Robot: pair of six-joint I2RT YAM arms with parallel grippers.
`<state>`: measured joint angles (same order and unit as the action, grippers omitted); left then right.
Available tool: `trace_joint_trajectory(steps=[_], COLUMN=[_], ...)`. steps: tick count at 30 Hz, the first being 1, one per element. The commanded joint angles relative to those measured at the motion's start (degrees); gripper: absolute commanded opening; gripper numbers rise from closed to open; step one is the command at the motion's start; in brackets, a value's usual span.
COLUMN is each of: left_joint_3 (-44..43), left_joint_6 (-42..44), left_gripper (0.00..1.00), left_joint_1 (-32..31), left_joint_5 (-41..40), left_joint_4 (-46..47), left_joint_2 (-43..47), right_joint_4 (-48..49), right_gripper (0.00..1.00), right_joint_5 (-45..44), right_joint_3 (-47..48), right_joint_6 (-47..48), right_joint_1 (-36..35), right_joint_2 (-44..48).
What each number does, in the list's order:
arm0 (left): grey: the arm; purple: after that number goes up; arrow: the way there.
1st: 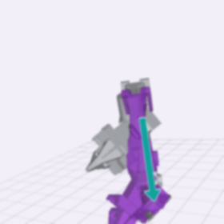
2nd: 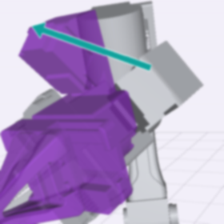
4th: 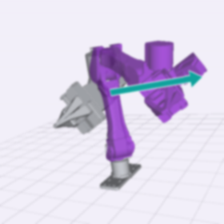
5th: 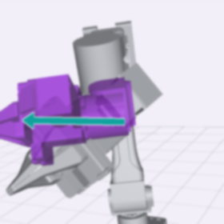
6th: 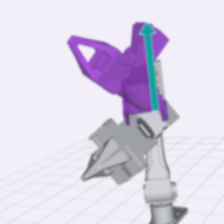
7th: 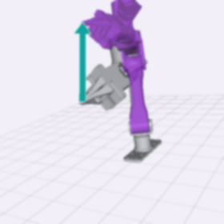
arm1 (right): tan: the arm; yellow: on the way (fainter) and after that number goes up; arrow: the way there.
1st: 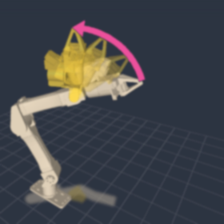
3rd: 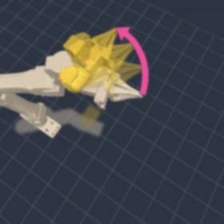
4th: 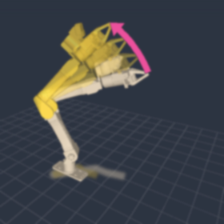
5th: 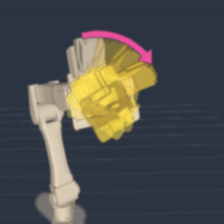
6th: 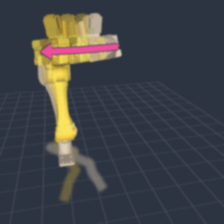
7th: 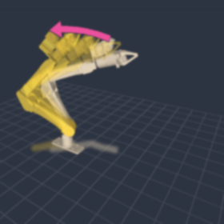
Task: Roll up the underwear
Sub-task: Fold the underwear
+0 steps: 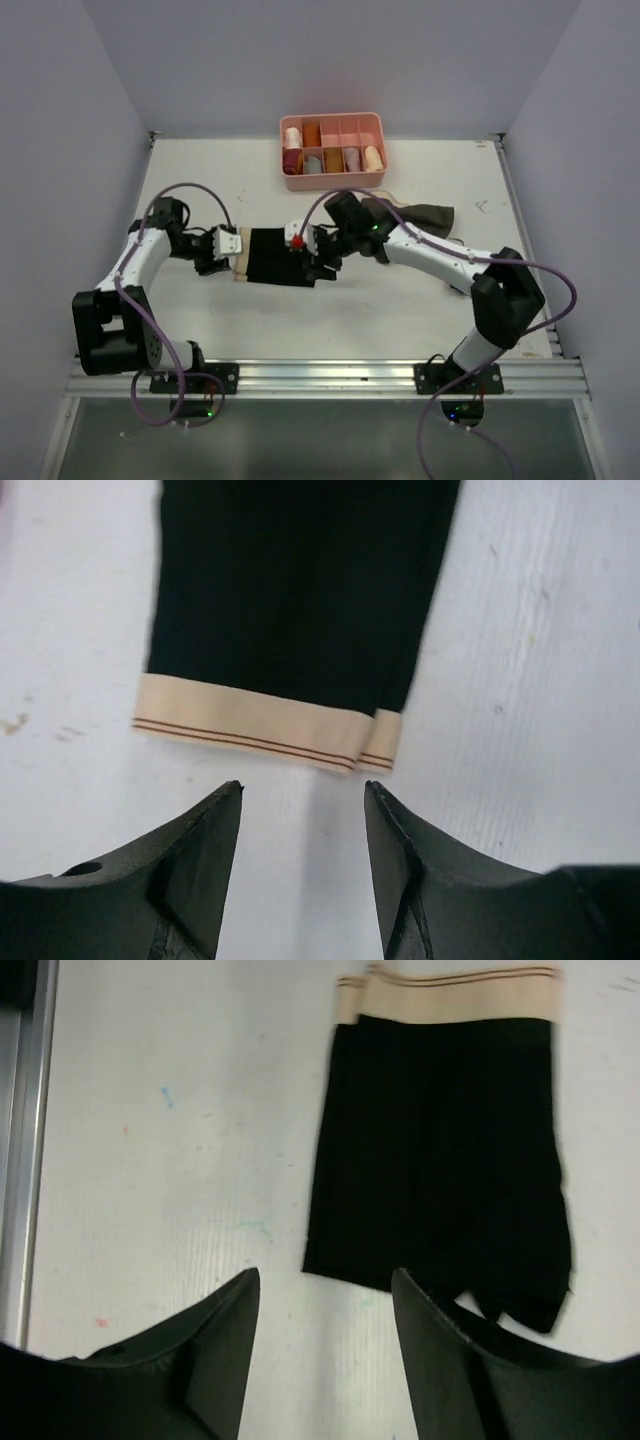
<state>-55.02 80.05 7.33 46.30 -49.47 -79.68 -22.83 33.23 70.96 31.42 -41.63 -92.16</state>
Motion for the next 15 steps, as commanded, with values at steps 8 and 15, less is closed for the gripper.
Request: trace_joint_trajectory(steps=[8,15], left_joint_3=[15.20,18.82], left_joint_6=[29.54,34.74], left_gripper=[0.54,0.49], left_joint_1=[-2.67,-3.90], left_joint_5=[-2.97,-5.08], left_joint_4=[10.70,11.24], left_joint_2=[4.44,2.96], right_joint_4=[6.38,12.10], right_gripper=[0.55,0.56], right_joint_5=[-12.31,-9.86], right_joint_3=[-7.67,-11.28], right_joint_6=[26.32,31.77], right_joint_1=[-8.73,-8.65], right_joint_2=[-8.65,-8.56])
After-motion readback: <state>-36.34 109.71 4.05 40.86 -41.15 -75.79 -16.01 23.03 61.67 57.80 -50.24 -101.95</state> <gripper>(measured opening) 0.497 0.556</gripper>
